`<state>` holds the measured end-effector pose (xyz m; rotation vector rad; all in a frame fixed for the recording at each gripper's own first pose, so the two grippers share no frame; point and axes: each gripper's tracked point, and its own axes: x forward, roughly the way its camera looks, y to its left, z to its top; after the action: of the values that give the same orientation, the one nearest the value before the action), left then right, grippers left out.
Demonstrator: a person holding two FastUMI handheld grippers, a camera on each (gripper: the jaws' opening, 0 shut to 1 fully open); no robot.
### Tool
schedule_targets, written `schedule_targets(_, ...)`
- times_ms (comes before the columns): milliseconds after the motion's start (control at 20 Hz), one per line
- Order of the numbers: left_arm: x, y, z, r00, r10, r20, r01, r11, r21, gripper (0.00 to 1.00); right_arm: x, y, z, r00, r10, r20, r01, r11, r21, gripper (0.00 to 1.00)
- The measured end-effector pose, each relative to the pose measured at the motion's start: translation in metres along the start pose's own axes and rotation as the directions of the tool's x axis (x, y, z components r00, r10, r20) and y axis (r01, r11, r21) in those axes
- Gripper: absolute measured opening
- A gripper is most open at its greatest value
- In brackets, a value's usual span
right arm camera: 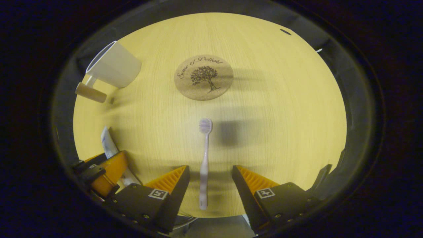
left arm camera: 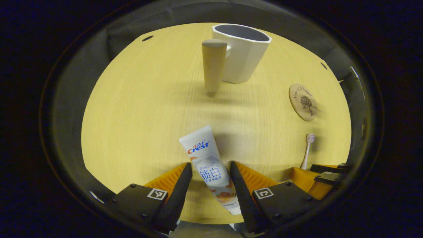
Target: Put the toothbrush and toothpaste on the desktop into the cup, then pick up the cup and place it on the coaster on the desktop.
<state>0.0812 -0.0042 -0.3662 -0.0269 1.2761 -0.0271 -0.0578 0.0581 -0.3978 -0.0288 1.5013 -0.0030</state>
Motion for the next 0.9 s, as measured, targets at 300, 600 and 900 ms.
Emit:
schedule_targets(300,-0.003,-0.005,0.001,1.0,-0.02,-0.017,0.022,0.996,0.086,0.51,-0.001,0.0,-0.003,1.0,0.031,0.003,-0.031,0.998,-0.047,0.14)
schedule_targets(600,-0.005,-0.009,0.001,1.0,-0.021,-0.001,0.021,0.996,0.088,0.2,-0.001,0.0,0.0,0.999,0.028,0.037,-0.026,0.999,-0.046,0.03)
schedule_targets(900,-0.008,-0.009,0.001,0.999,-0.033,-0.015,0.034,0.993,0.112,0.2,-0.002,-0.001,-0.003,0.998,0.055,0.028,-0.054,0.998,-0.043,0.02)
